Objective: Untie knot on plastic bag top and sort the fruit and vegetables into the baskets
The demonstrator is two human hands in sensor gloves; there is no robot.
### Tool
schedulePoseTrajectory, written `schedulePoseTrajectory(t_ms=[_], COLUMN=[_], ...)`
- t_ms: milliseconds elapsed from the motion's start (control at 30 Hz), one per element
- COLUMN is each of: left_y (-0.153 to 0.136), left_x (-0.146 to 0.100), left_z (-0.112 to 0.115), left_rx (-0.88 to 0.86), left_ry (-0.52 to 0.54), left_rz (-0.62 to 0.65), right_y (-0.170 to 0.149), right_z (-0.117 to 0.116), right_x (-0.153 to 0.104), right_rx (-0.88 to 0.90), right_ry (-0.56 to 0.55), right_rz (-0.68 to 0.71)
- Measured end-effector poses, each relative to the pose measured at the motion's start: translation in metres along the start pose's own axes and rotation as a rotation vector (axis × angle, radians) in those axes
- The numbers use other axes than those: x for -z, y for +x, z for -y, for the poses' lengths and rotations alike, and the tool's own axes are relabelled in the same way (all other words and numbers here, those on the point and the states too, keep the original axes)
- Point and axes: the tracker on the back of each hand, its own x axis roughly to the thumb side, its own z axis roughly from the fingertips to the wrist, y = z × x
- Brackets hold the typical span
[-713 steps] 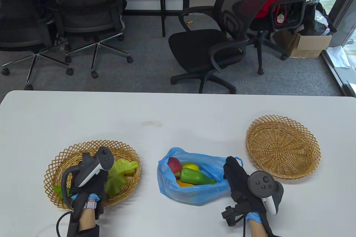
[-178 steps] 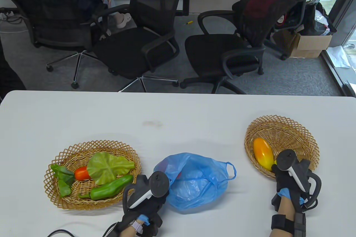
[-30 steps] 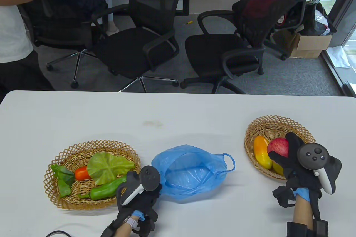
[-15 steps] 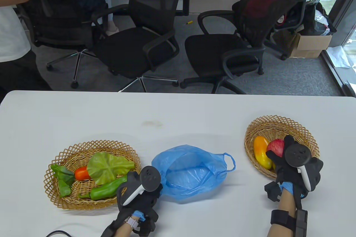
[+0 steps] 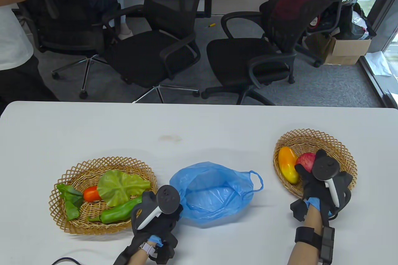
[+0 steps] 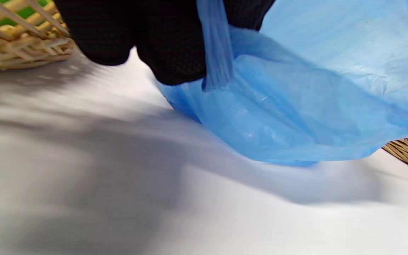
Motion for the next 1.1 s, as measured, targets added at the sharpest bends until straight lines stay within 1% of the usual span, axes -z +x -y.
schedulePoseTrajectory(t_ms=[133, 333, 433, 533, 767, 933, 1100], left_y=[0.002, 0.002, 0.002, 0.003, 0.003, 0.003, 0.002], left_x=[-0.001, 0.000, 0.000, -0.001, -0.001, -0.001, -0.001], left_z=[0.000, 0.001, 0.000, 0.000, 0.000, 0.000, -0.002], left_rx=[0.004, 0.005, 0.000, -0.003, -0.010, -0.028, -0.049], left_ry=[0.003, 0.003, 0.004, 0.009, 0.012, 0.018, 0.036], left_rz=[0.006, 0.010, 0.011, 0.015, 0.020, 0.027, 0.035], right_y=[0.000, -0.003, -0.005, -0.007, -0.011, -0.016, -0.018], right_z=[-0.003, -0.004, -0.005, -0.006, -0.009, -0.018, -0.020], right_x=[0.002, 0.003, 0.003, 0.003, 0.004, 0.005, 0.004], right_rx=[-0.007, 0.042, 0.052, 0.075, 0.121, 0.131, 0.103], right_ry=[0.001, 0.029, 0.058, 0.051, 0.071, 0.076, 0.076], right_rz=[-0.017, -0.065, -0.114, -0.133, -0.146, -0.152, -0.142])
